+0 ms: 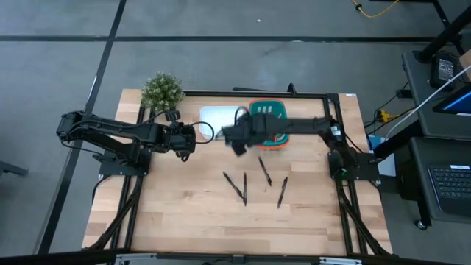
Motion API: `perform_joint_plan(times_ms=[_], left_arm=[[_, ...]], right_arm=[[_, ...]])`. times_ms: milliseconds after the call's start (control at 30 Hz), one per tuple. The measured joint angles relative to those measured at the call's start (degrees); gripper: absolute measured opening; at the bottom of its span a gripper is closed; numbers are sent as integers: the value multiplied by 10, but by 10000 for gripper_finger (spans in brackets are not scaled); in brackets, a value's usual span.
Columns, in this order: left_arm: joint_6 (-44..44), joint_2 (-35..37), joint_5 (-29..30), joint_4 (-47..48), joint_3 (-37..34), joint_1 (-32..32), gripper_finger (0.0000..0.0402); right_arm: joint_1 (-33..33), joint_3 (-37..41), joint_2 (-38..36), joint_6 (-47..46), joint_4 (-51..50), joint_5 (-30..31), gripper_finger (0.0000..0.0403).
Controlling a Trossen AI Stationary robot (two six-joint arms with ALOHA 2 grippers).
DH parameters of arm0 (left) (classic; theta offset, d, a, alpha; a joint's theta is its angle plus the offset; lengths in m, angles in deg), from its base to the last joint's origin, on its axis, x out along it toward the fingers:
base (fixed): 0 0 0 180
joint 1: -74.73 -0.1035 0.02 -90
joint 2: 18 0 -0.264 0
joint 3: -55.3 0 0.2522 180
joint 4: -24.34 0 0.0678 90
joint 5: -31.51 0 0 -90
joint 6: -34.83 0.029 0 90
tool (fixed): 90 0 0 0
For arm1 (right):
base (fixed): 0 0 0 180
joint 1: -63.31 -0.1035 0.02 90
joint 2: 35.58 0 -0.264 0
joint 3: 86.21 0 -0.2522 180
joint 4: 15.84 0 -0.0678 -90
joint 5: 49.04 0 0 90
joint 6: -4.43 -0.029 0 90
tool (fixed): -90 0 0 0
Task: Sort pens & pencils
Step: Put the right black ballpen into the white bin
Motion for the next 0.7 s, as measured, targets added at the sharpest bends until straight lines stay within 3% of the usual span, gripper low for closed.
perform_joint_plan(times_ms=[167, 367, 700], left_arm=[[-11, 0, 0, 11, 0, 0, 50], [-15, 0, 0, 13, 0, 0, 50], [-30, 0, -40, 10, 0, 4, 50]], right_arm=[[-94, 44, 0, -88, 0, -72, 119], [-196, 136, 0, -224, 27, -102, 119], [-250, 217, 1, -330, 77, -163, 120]])
